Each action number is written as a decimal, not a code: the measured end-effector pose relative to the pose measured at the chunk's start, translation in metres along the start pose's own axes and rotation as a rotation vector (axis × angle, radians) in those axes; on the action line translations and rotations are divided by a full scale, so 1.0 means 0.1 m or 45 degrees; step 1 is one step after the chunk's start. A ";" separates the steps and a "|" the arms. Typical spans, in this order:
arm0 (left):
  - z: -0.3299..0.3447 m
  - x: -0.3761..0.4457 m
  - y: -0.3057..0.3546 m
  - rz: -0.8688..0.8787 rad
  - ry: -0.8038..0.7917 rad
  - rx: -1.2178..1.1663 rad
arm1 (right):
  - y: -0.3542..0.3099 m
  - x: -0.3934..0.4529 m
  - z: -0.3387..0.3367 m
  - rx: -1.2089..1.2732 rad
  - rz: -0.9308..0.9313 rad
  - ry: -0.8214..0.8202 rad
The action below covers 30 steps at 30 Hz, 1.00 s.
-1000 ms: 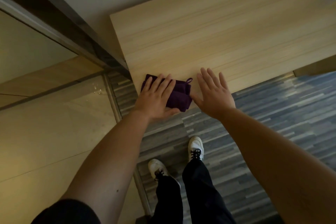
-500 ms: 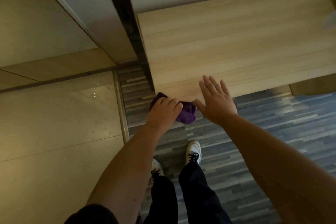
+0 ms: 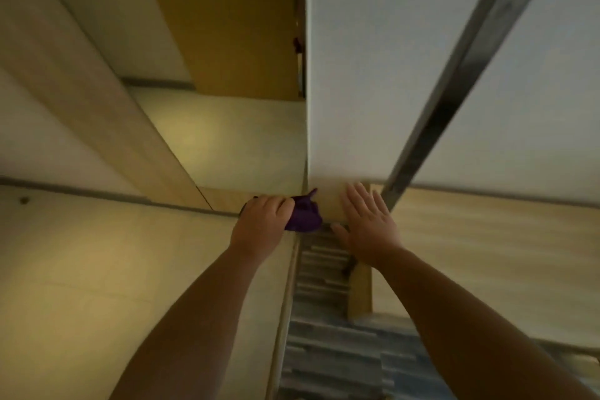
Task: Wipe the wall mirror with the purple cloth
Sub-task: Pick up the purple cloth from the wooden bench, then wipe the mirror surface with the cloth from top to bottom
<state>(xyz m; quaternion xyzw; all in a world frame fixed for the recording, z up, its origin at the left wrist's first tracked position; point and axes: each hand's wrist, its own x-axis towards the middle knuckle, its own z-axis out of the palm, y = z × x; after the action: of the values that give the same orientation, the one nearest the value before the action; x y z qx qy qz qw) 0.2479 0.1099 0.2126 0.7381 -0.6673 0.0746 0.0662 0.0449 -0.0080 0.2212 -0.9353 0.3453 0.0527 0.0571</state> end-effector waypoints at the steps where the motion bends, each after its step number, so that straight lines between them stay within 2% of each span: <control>1: -0.21 0.04 -0.17 -0.022 0.041 0.026 | -0.11 0.14 -0.21 -0.029 -0.022 0.057; 10: -1.65 0.55 -1.34 -0.127 0.404 0.238 | -0.64 1.11 -2.01 -0.179 -0.118 0.531; 18: -2.81 1.46 -2.05 -0.105 0.750 0.424 | -0.83 1.91 -3.16 -0.297 -0.218 0.936; 23: -3.46 2.02 -2.41 -0.096 0.882 0.502 | -0.89 2.40 -3.97 -0.395 -0.288 1.097; 30: -4.21 2.52 -2.83 -0.071 1.047 0.579 | -1.00 2.80 -4.90 -0.511 -0.242 1.332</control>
<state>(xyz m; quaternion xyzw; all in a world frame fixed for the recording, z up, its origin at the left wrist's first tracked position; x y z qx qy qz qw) 0.5446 -0.0248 0.6762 0.6606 -0.5324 0.5033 0.1639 0.3511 -0.1820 0.6741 -0.8564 0.2251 -0.3584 -0.2957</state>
